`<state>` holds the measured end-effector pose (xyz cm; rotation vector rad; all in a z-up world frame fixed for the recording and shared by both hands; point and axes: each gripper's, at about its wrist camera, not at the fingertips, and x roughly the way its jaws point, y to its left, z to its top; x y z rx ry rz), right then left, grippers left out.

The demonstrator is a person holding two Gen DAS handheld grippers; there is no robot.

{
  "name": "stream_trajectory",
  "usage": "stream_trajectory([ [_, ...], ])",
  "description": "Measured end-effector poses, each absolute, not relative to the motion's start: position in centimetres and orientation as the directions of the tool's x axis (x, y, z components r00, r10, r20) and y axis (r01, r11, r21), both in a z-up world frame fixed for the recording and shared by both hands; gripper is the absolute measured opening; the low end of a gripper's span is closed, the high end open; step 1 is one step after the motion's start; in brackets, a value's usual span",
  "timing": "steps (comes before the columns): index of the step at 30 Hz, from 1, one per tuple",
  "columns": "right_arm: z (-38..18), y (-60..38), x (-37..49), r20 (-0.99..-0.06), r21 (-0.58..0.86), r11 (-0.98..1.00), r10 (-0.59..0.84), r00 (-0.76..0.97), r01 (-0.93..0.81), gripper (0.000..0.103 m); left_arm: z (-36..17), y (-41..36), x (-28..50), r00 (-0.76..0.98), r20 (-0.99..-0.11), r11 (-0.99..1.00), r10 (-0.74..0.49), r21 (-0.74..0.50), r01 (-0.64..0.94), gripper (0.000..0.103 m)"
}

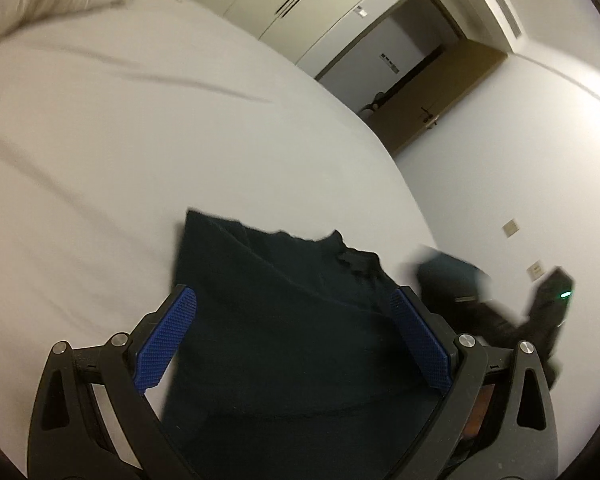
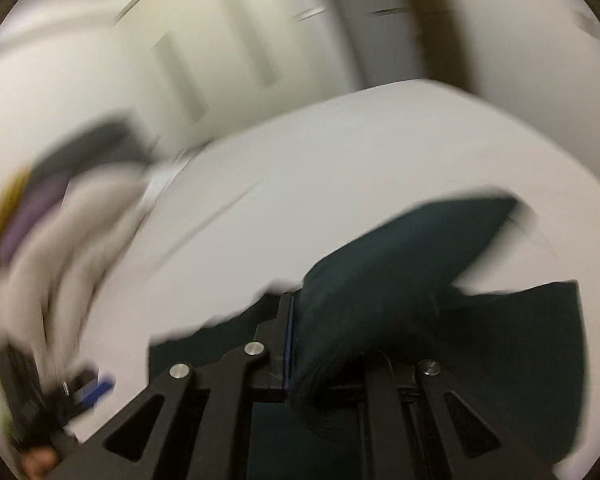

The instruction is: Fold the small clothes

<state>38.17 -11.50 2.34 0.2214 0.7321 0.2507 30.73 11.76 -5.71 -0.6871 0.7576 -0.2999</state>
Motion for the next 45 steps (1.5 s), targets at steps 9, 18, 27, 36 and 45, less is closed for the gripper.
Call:
stream_trajectory([
  [9, -4.2, -5.5, 36.1, -0.707, 0.308, 0.885, 0.459, 0.538, -0.350, 0.081, -8.7, 11.2, 31.7, 0.612, -0.557, 0.689, -0.561, -0.725, -0.029, 0.100],
  [18, -4.4, -16.9, 31.1, -0.591, 0.621, 0.768, 0.590, 0.550, -0.157, 0.083, -9.5, 10.0, 33.5, 0.563, -0.639, 0.732, -0.524, -0.675, -0.086, 0.100],
  [27, -7.2, -27.9, 24.5, -0.353, 0.893, 0.448, 0.652, 0.671, 0.035, 0.075, -10.3, 6.5, 37.3, 0.472, -0.790, 0.881, -0.391, -0.470, -0.057, 0.088],
  [36, -8.0, -31.9, 22.7, -0.241, 0.953, 0.293, 0.574, 0.783, 0.079, 0.074, -10.5, 6.7, 37.0, 0.487, -0.801, 0.901, -0.348, -0.429, -0.062, 0.013],
  [45, -8.4, -35.6, 21.3, -0.178, 0.978, 0.182, 0.446, 0.877, 0.106, 0.075, -10.0, 7.4, 34.6, 0.548, -0.747, 0.872, -0.376, -0.485, -0.063, 0.009],
])
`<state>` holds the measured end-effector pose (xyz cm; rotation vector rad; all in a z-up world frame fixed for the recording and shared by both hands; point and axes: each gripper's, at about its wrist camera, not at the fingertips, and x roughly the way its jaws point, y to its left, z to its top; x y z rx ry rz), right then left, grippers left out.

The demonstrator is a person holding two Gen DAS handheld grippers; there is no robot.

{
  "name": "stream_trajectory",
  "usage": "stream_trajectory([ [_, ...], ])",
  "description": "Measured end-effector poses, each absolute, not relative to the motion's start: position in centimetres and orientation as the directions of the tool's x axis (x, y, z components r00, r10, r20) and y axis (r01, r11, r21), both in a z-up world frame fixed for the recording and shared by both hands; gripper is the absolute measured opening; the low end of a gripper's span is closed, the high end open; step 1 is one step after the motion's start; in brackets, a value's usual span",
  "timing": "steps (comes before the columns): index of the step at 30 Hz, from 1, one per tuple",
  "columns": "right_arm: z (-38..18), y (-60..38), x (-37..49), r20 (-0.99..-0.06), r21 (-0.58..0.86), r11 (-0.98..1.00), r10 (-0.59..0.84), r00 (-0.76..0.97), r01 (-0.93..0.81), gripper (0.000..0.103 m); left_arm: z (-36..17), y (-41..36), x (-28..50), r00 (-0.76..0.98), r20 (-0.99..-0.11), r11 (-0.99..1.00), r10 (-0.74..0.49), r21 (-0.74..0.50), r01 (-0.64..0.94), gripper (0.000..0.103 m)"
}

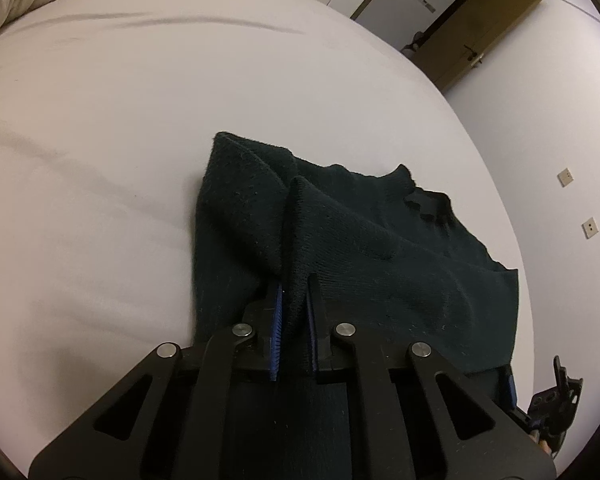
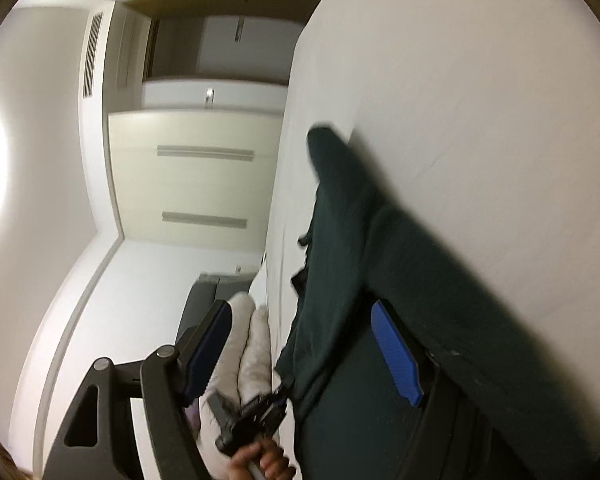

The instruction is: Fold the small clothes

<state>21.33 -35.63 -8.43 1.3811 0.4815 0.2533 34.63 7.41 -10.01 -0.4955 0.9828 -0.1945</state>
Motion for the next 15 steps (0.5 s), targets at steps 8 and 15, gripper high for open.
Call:
stream_trajectory([
  [8, -7.8, -34.7, 23.6, -0.236, 0.967, 0.206, 0.522, 0.819, 0.148, 0.082, -10.1, 8.5, 33.7, 0.558, -0.708, 0.834, -0.433, -0.550, -0.051, 0.009],
  [15, -8.6, -30.9, 25.8, -0.334, 0.942, 0.213, 0.532, 0.778, 0.259, 0.082, -9.7, 8.1, 33.9, 0.561, -0.707, 0.833, -0.430, -0.551, -0.055, 0.009],
])
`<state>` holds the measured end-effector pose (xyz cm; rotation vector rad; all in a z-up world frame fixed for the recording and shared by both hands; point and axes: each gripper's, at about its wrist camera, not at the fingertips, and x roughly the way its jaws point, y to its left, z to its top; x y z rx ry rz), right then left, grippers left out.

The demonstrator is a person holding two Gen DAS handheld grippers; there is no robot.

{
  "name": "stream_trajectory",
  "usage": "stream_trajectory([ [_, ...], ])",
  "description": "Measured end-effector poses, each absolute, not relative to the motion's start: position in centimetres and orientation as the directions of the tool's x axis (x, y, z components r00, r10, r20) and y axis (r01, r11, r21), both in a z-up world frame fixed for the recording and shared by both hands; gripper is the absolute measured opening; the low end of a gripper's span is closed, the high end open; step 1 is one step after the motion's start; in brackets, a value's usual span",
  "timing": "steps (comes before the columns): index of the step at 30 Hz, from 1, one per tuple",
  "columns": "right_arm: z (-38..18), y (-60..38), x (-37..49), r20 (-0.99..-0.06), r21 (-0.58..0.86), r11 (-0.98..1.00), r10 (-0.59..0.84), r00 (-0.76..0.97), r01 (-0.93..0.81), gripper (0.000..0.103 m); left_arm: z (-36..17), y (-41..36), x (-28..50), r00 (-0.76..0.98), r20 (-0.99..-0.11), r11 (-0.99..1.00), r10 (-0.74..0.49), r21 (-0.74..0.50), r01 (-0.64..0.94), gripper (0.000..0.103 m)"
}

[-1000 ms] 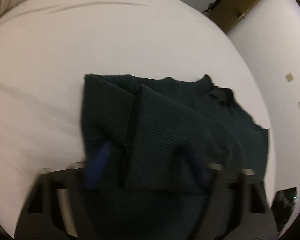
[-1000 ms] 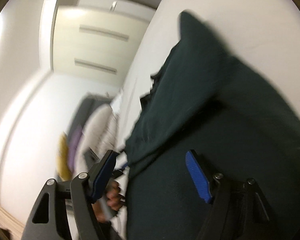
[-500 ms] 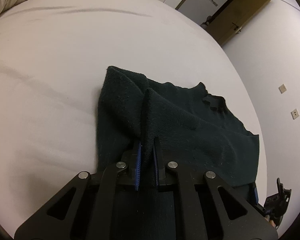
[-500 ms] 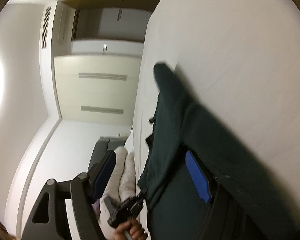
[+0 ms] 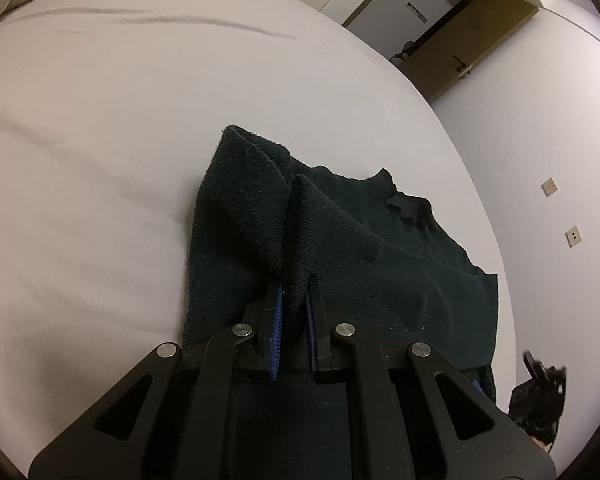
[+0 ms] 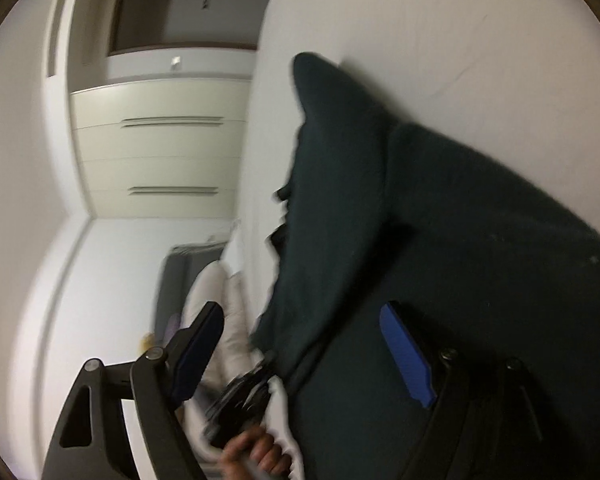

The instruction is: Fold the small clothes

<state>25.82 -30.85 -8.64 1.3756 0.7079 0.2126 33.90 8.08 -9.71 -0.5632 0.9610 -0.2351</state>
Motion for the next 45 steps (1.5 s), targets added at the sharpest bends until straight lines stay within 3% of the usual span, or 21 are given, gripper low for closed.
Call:
stream_trajectory([
  [5, -8.3, -31.9, 28.2, -0.394, 0.918, 0.229, 0.433, 0.811, 0.324, 0.082, -9.4, 7.9, 33.9, 0.564, -0.699, 0.819, -0.440, -0.570, -0.067, 0.009],
  [11, -8.0, -34.6, 28.7, -0.355, 0.928, 0.241, 0.351, 0.866, 0.283, 0.081, -9.1, 7.3, 33.8, 0.558, -0.691, 0.809, -0.460, -0.584, -0.057, 0.009],
  [23, -10.1, -37.0, 28.0, -0.320, 0.939, 0.237, 0.341, 0.884, 0.249, 0.055, -11.7, 4.4, 35.7, 0.515, -0.708, 0.807, -0.484, -0.589, -0.052, 0.009],
  [28, -9.5, -36.0, 28.2, -0.345, 0.916, 0.330, 0.351, 0.870, 0.230, 0.058, -11.5, 4.4, 35.6, 0.541, -0.698, 0.816, -0.470, -0.577, -0.035, 0.011],
  [32, -8.6, -35.4, 28.4, -0.352, 0.911, 0.350, 0.382, 0.854, 0.219, 0.069, -11.2, 4.6, 35.5, 0.541, -0.711, 0.836, -0.449, -0.548, -0.027, 0.011],
  [35, -8.3, -35.7, 28.3, -0.338, 0.920, 0.324, 0.375, 0.863, 0.219, 0.072, -10.0, 4.0, 34.8, 0.559, -0.708, 0.858, -0.431, -0.514, 0.011, 0.011],
  [45, -9.1, -36.5, 28.7, -0.335, 0.930, 0.287, 0.411, 0.848, 0.229, 0.070, -7.5, 9.0, 34.4, 0.650, -0.622, 0.806, -0.436, -0.592, -0.025, 0.013],
])
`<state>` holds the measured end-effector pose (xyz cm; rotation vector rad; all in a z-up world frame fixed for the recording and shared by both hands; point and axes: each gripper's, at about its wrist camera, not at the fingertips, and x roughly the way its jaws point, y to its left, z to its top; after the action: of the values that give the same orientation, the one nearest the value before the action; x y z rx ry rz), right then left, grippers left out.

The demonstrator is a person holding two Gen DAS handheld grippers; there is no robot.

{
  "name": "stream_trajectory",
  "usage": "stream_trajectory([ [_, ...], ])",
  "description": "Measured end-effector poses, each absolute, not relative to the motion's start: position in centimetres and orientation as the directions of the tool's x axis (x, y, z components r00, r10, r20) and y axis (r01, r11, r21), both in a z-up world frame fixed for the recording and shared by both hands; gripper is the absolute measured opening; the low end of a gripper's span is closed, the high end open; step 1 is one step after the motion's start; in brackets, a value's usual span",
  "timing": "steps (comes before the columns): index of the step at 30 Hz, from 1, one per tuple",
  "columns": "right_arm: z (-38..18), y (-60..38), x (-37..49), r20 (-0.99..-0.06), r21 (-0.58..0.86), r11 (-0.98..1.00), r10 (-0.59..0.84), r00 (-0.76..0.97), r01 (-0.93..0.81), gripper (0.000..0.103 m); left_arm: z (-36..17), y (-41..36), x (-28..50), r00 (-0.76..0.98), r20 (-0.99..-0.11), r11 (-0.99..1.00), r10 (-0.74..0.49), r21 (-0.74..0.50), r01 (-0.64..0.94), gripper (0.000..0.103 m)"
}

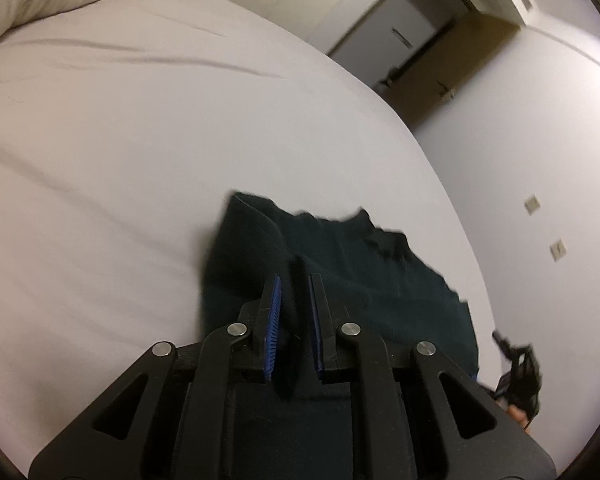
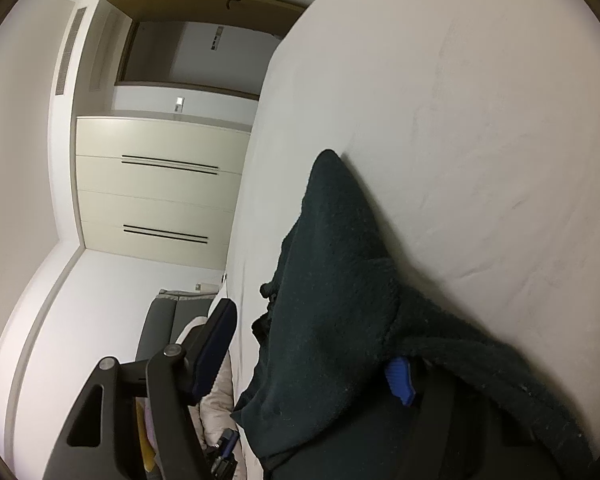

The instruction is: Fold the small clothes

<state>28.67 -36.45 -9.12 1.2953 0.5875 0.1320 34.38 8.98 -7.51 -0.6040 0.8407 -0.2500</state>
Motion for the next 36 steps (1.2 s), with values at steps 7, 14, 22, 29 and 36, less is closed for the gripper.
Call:
stream_trajectory([
  [7, -9.0, -36.4, 28.8, -0.339, 0.930, 0.285, 0.413, 0.845, 0.234, 0.070, -7.2, 7.1, 37.1, 0.571, -0.667, 0.831, -0.478, -0.554, 0.048, 0.013],
  [14, -9.3, -36.8, 28.7, -0.315, 0.942, 0.257, 0.445, 0.838, 0.217, 0.069, -11.8, 9.6, 41.2, 0.525, -0.742, 0.852, -0.417, -0.520, -0.059, 0.013],
  [22, -8.9, -36.1, 27.8, -0.337, 0.930, 0.297, 0.462, 0.820, 0.215, 0.069, -8.3, 11.7, 39.2, 0.608, -0.715, 0.862, -0.344, -0.498, -0.098, 0.013],
  [29, -9.0, -35.9, 26.8, -0.338, 0.928, 0.310, 0.472, 0.814, 0.206, 0.068, -8.3, 7.2, 36.9, 0.539, -0.787, 0.935, -0.300, -0.354, 0.002, 0.013],
  [36, -9.7, -37.6, 25.5, -0.263, 0.962, 0.197, 0.485, 0.834, 0.189, 0.067, -8.9, 8.0, 37.1, 0.535, -0.799, 0.933, -0.275, -0.356, -0.052, 0.013],
])
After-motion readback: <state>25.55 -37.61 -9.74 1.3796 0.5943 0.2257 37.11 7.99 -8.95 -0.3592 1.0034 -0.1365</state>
